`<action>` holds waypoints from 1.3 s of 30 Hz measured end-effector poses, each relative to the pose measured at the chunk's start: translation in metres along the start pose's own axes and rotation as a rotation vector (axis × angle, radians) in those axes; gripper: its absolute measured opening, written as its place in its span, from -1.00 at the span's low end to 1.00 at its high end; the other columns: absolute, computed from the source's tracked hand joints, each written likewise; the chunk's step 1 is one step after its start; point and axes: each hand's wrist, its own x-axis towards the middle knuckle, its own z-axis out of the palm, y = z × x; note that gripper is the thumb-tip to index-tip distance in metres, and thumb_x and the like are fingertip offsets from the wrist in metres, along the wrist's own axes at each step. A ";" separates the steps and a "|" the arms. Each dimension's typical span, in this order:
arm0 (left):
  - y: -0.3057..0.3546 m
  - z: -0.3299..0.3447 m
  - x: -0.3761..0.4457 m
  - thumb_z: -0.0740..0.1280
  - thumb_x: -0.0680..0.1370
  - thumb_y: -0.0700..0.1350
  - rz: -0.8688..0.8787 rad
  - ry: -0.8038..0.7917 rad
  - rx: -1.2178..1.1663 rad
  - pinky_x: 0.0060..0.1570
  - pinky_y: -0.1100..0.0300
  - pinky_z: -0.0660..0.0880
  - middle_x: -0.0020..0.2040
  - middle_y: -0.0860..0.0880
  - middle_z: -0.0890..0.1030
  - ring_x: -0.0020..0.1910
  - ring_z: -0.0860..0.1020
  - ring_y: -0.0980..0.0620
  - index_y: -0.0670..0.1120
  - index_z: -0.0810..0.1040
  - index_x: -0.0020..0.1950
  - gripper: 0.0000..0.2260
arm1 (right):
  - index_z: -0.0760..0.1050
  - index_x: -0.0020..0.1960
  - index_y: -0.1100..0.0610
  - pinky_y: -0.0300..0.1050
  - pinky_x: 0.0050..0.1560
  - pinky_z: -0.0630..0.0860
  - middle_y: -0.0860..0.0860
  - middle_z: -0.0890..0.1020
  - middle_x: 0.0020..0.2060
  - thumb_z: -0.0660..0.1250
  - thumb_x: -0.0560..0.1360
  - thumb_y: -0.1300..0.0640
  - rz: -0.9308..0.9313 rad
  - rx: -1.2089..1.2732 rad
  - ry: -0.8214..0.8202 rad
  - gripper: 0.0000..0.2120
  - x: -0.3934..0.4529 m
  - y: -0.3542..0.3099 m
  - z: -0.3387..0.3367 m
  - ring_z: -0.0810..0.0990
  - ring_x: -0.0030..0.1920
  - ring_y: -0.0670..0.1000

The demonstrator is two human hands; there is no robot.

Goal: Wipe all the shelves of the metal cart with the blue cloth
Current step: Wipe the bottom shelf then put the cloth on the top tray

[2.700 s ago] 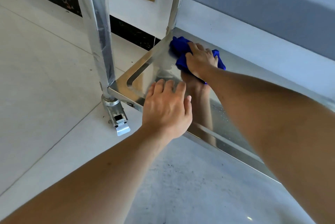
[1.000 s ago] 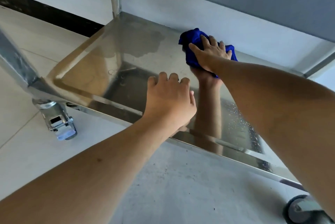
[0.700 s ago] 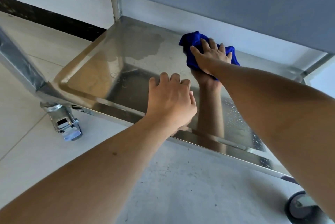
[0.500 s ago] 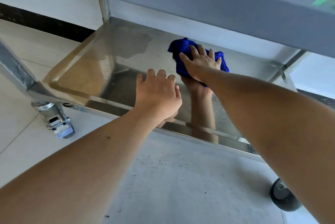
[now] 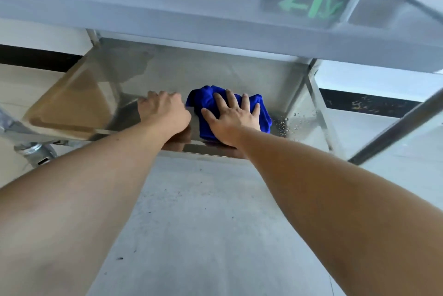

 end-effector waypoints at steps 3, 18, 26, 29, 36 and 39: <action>0.002 0.013 -0.011 0.00 0.59 0.09 -0.069 0.035 -0.017 0.25 -0.14 0.30 0.35 -0.12 0.44 0.32 0.37 -0.24 0.00 0.42 0.31 -0.61 | -0.03 0.59 -0.22 0.40 0.48 -0.21 -0.11 -0.01 0.62 -0.19 0.53 -0.45 -0.008 -0.004 -0.028 -0.32 -0.029 0.010 -0.001 -0.14 0.59 0.22; 0.124 -0.001 -0.043 0.10 0.59 0.00 0.332 0.146 -0.283 0.08 -0.05 0.46 0.08 -0.09 0.60 0.09 0.51 -0.16 -0.06 0.55 0.06 -0.74 | -0.13 0.57 -0.32 0.42 0.44 -0.30 -0.18 -0.06 0.62 -0.22 0.40 -0.60 0.223 -0.022 0.007 -0.20 -0.084 0.101 -0.008 -0.19 0.60 0.17; 0.130 0.021 -0.050 0.16 0.57 0.01 0.360 0.230 -0.286 0.06 -0.03 0.41 -0.01 -0.10 0.60 0.02 0.51 -0.17 -0.09 0.54 -0.02 -0.77 | -0.13 0.55 -0.39 0.45 0.43 -0.26 -0.20 -0.03 0.62 -0.21 0.31 -0.67 0.293 -0.033 0.016 -0.14 -0.044 0.135 -0.018 -0.15 0.60 0.21; 0.130 0.022 -0.049 0.16 0.56 0.03 0.370 0.235 -0.300 0.07 -0.05 0.43 -0.03 -0.09 0.60 0.01 0.52 -0.15 -0.07 0.54 -0.03 -0.77 | -0.09 0.56 -0.37 0.47 0.43 -0.21 -0.18 0.02 0.62 -0.19 0.34 -0.65 0.286 -0.042 0.037 -0.16 -0.011 0.147 -0.024 -0.09 0.60 0.22; 0.131 0.025 -0.049 0.13 0.56 0.03 0.332 0.234 -0.316 0.16 -0.06 0.39 0.02 -0.05 0.59 0.06 0.51 -0.12 -0.02 0.53 0.02 -0.77 | 0.04 0.56 -0.30 0.46 0.44 -0.07 -0.13 0.17 0.58 -0.16 0.35 -0.62 0.250 -0.039 0.069 -0.16 0.083 0.161 -0.034 0.01 0.58 0.18; 0.132 0.026 -0.048 0.13 0.56 0.03 0.326 0.246 -0.319 0.13 -0.03 0.38 0.00 -0.04 0.58 0.05 0.51 -0.11 -0.02 0.52 -0.01 -0.79 | 0.06 0.56 -0.29 0.43 0.43 -0.03 -0.12 0.17 0.58 -0.14 0.38 -0.59 0.248 -0.036 0.068 -0.18 0.116 0.163 -0.038 0.00 0.58 0.16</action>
